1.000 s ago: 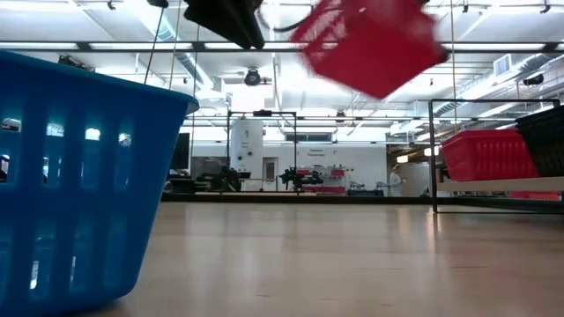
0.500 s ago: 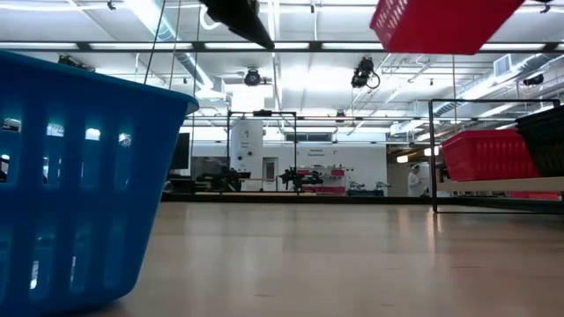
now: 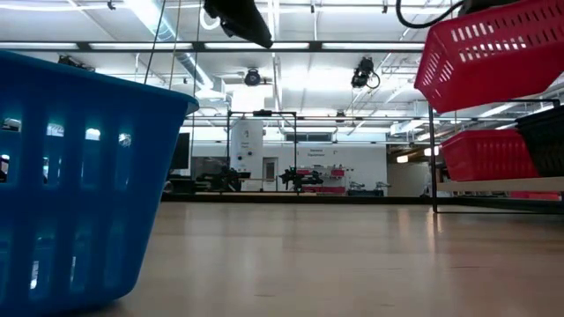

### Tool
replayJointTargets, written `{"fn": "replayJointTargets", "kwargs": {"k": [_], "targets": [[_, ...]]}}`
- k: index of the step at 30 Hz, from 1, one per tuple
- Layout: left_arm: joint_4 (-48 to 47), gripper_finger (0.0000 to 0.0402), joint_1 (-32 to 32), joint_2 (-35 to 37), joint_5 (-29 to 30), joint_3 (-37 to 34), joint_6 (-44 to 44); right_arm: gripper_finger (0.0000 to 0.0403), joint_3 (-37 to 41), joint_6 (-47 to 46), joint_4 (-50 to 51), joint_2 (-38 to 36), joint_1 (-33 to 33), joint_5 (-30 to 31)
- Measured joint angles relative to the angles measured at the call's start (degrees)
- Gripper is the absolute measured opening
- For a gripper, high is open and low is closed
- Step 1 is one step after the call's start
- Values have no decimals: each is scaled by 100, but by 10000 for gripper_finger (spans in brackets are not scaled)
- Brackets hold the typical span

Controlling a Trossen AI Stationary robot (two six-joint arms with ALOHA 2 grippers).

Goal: Stack baskets on shelf by color
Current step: Stack the red bin on top of the red bin on the shelf

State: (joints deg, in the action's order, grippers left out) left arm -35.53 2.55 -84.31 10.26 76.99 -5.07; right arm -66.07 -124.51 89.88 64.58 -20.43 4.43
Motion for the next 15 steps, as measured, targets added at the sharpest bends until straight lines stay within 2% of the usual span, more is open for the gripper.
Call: {"fn": "replayJointTargets", "kwargs": {"k": [10, 15], "targets": [[-412, 141, 319, 0, -2, 0, 42, 11, 916, -55, 23, -1132, 3, -5], [-421, 135, 323, 5, 0, 0, 435, 14, 1303, -94, 7, -1617, 71, 31]]}}
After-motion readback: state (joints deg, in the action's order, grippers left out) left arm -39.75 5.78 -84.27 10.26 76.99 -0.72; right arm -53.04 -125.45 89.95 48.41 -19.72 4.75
